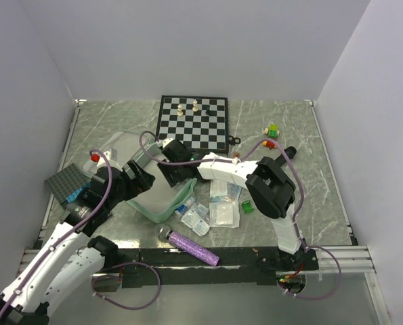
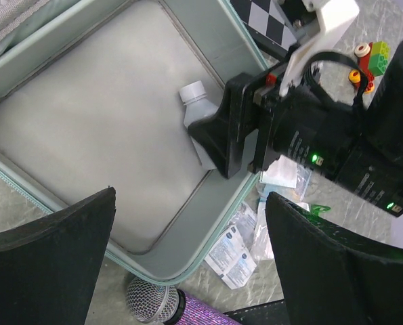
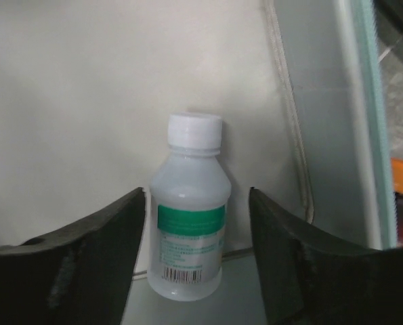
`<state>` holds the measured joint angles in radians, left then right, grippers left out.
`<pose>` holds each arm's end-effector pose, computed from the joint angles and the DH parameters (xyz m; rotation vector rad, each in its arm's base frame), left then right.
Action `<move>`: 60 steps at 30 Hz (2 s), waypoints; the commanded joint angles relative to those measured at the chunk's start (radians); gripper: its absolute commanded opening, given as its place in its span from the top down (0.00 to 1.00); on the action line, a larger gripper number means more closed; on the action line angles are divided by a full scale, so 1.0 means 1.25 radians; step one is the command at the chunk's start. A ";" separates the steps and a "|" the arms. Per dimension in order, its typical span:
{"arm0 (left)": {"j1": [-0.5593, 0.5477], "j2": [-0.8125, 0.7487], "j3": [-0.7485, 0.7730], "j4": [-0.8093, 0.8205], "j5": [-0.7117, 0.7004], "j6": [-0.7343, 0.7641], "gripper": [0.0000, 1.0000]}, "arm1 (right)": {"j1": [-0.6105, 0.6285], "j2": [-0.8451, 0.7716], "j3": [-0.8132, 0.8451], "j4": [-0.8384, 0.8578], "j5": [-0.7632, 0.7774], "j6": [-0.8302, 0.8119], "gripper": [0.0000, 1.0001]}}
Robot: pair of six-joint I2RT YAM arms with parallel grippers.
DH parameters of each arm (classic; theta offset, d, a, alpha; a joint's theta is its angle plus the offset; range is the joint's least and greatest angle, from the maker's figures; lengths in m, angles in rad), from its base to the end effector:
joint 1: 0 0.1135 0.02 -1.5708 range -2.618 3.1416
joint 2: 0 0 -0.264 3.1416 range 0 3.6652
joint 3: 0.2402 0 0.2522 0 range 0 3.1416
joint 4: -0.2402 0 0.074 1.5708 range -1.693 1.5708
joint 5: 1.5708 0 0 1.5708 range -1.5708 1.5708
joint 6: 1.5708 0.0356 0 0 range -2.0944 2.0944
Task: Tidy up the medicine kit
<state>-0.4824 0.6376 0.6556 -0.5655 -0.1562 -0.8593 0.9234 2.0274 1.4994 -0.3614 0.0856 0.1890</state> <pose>0.1309 -0.0623 0.2782 -0.5011 2.1178 -0.6257 0.2721 0.3549 0.1938 -0.8599 2.3410 0.3760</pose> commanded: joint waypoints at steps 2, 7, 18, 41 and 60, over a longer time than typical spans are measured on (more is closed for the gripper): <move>-0.002 0.002 0.016 0.018 0.001 -0.007 0.04 | -0.001 0.045 0.095 -0.092 0.050 -0.030 0.40; -0.002 0.004 0.017 0.018 0.005 -0.002 0.04 | -0.001 0.073 0.138 -0.115 0.054 -0.052 0.51; -0.002 -0.001 0.022 0.011 -0.003 -0.002 0.04 | -0.009 0.154 0.305 -0.092 0.019 -0.127 0.55; -0.001 0.025 0.024 -0.011 -0.046 -0.029 0.04 | -0.027 0.035 0.232 -0.034 0.019 -0.106 0.20; -0.002 0.021 0.016 0.001 -0.032 -0.022 0.04 | -0.027 0.108 0.156 0.001 0.012 -0.069 0.48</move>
<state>-0.4824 0.6712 0.6563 -0.5846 -0.1989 -0.8825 0.8959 2.1189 1.6146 -0.3695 0.0708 0.1070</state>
